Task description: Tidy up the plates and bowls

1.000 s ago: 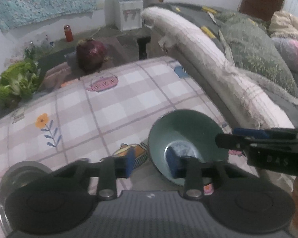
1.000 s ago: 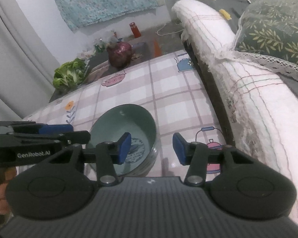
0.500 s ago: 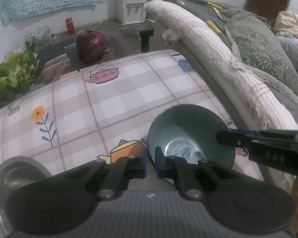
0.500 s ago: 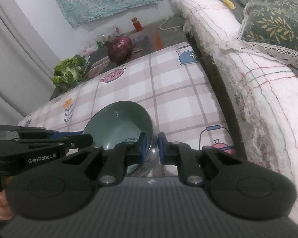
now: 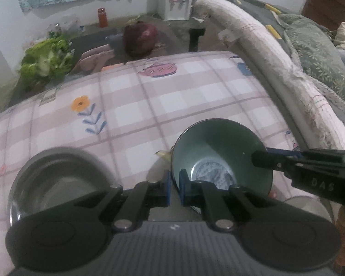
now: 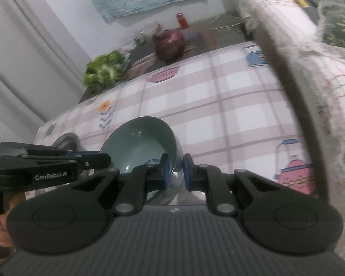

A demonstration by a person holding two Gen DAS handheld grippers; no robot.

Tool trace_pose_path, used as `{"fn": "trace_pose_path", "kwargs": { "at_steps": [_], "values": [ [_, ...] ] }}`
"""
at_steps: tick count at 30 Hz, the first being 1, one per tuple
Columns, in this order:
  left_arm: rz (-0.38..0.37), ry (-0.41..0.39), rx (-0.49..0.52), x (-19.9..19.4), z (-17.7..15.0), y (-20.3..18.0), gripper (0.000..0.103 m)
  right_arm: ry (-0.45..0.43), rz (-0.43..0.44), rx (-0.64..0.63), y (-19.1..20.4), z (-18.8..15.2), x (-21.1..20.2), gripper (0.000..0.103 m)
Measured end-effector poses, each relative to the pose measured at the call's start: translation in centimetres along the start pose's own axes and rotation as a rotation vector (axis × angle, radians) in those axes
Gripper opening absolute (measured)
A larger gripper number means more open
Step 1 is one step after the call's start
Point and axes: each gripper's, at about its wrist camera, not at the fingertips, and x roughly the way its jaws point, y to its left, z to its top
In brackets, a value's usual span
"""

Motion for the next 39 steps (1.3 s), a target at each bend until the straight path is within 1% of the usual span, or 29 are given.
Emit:
{"fn": "trace_pose_path", "kwargs": {
  "at_steps": [3,5,7,8,12,15,21,24,26,32,35,39],
  "values": [
    [-0.006,0.013,-0.014,-0.3,-0.3,0.4,0.010,0.004,0.002,-0.012,0.7,0.0,0.1,0.012],
    [-0.001,0.017,-0.006,-0.3,-0.3,0.3,0.012,0.008,-0.003,-0.008,0.9,0.1,0.2,0.013],
    [0.002,0.031,-0.007,-0.1,-0.2,0.2,0.018,0.016,-0.003,-0.003,0.9,0.2,0.3,0.014],
    [-0.003,0.041,-0.016,0.1,-0.2,0.2,0.019,0.019,-0.005,-0.002,0.9,0.2,0.3,0.014],
    [-0.015,0.056,-0.037,0.8,-0.6,0.0,0.019,0.029,-0.015,-0.001,0.9,0.3,0.5,0.015],
    [-0.010,0.064,-0.034,1.2,-0.7,-0.2,0.019,0.045,-0.021,0.008,0.7,0.4,0.9,0.018],
    [-0.001,0.062,-0.044,1.7,-0.7,-0.2,0.019,0.069,-0.027,0.024,0.7,0.5,1.6,0.019],
    [-0.011,0.068,-0.055,2.0,-0.7,0.0,0.019,0.087,-0.024,0.025,0.9,0.3,2.3,0.019],
    [-0.009,0.062,-0.047,2.1,-0.8,0.0,0.019,0.086,-0.020,0.028,1.0,0.1,2.7,0.017],
    [0.018,0.060,-0.037,1.7,-1.2,-0.3,0.018,0.074,-0.028,0.016,1.5,-0.2,2.6,0.017],
    [0.017,0.053,-0.031,1.6,-1.5,-0.3,0.018,0.075,-0.037,-0.011,1.9,-0.5,2.4,0.017],
    [0.021,0.053,-0.022,1.6,-1.5,-0.3,0.019,0.072,-0.038,-0.010,2.0,-0.4,2.5,0.016]
  ]
}}
